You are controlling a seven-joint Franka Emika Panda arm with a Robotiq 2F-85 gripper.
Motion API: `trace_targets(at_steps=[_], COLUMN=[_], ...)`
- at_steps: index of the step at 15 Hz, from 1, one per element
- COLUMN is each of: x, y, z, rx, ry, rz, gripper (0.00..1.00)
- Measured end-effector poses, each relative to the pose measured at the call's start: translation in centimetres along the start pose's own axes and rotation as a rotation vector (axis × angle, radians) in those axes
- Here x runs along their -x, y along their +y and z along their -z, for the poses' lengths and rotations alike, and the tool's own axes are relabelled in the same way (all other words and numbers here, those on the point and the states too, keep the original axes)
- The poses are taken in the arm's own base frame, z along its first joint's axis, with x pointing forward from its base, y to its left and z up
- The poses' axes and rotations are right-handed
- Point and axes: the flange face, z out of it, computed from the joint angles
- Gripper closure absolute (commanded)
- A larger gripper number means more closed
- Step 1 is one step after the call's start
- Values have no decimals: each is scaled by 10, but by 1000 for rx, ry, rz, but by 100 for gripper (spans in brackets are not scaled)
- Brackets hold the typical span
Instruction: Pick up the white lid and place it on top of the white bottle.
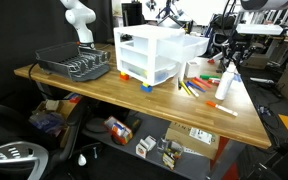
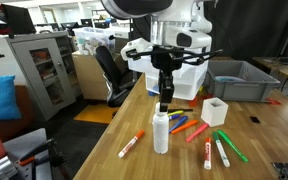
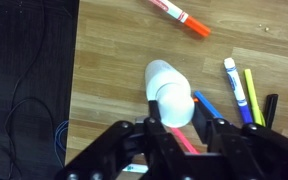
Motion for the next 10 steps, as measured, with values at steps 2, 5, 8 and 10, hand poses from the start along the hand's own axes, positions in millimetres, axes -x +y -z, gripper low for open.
trace_targets(at_steps=[2,5,8,10], x=[0,0,-1,0], y=[0,1,2,4], z=[0,0,0,-4], rx=[0,0,0,5], ry=[0,0,0,-8], rz=[-3,-9,-15,-19], gripper=[87,81,36,23])
